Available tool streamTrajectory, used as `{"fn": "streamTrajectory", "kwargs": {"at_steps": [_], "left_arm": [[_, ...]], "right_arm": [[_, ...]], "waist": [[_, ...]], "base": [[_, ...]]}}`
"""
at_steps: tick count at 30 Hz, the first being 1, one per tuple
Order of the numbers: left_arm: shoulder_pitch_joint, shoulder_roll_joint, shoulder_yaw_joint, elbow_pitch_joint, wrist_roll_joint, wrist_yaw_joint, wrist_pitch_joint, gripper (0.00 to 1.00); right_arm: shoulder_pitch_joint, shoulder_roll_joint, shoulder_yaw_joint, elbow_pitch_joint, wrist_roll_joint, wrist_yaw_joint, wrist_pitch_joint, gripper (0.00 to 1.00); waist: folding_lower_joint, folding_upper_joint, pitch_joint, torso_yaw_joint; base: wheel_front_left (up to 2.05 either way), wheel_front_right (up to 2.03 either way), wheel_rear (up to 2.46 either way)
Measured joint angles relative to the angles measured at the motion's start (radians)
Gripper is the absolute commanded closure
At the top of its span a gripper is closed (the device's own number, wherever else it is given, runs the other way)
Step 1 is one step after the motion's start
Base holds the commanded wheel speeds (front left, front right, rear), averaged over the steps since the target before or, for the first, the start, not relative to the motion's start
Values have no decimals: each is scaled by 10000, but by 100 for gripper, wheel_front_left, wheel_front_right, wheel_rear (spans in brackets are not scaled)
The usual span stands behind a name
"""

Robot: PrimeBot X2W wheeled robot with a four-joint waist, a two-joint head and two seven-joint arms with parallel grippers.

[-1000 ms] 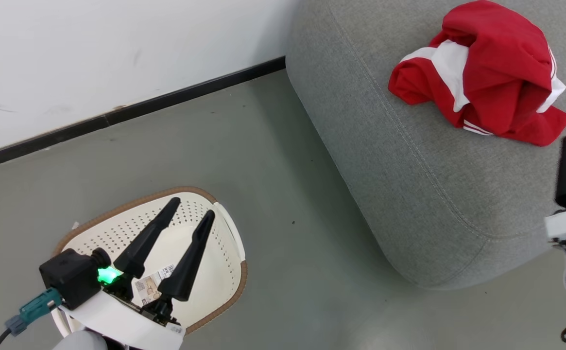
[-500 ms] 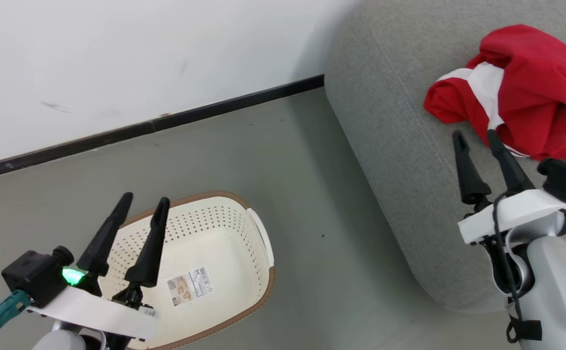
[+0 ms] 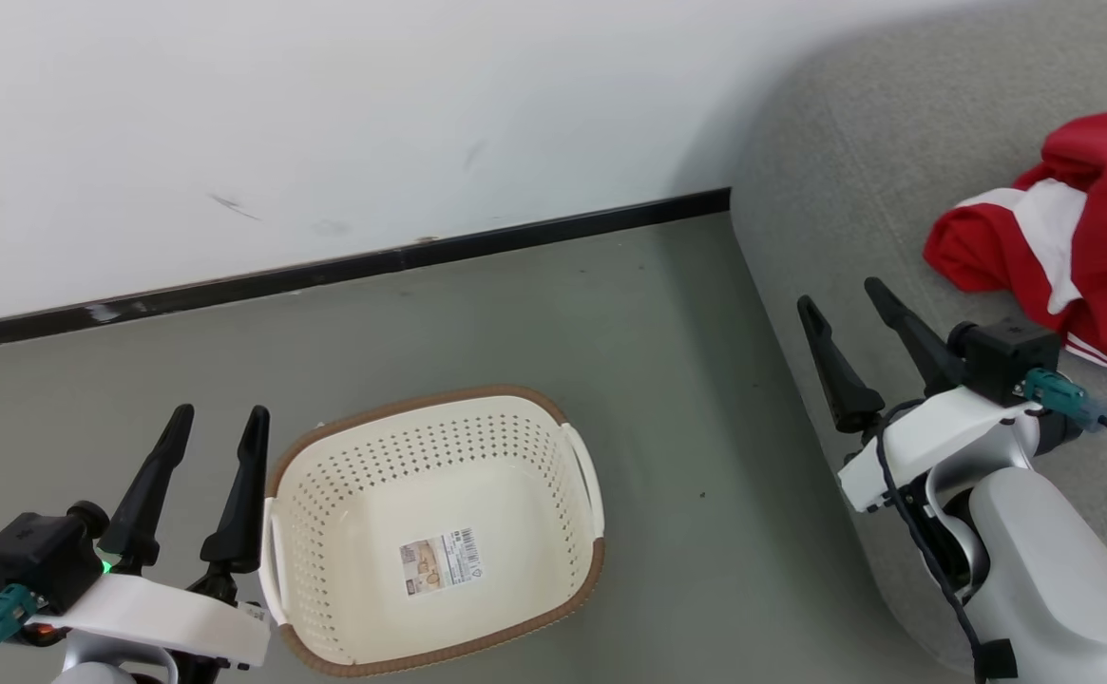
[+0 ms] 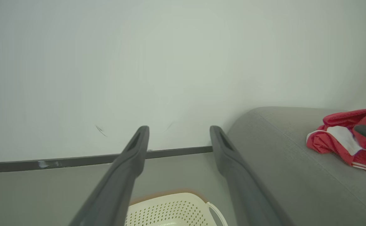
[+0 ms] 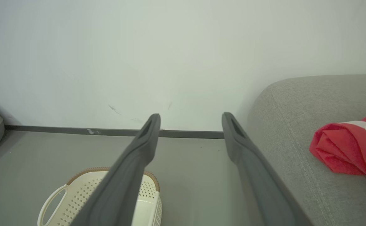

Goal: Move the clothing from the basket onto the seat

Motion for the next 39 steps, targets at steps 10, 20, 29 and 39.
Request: {"fn": "streamTrajectory", "kwargs": {"at_steps": [10, 20, 29, 39], "left_arm": [[44, -387, 178, 516, 96, 88, -4, 0], [44, -640, 113, 888, 316, -71, -13, 0], [407, -1290, -288, 1517, 339, -249, 17, 100], [448, -1471, -31, 1534, -541, -393, 280, 100]], "right_arm": [[-5, 17, 621, 477, -242, 0, -163, 0], [44, 81, 671, 769, -232, 0, -198, 0], [1013, 332, 740, 1336, -201, 2, -247, 100], [1101, 360, 343, 1158, 901, 2, -23, 100]], "waist": [[1, 0, -365, 848], [0, 0, -742, 1606], [0, 0, -852, 1793], [0, 0, -876, 1816]], "base": [[0, 0, 0], [0, 0, 0], [0, 0, 0], [0, 0, 0]]}}
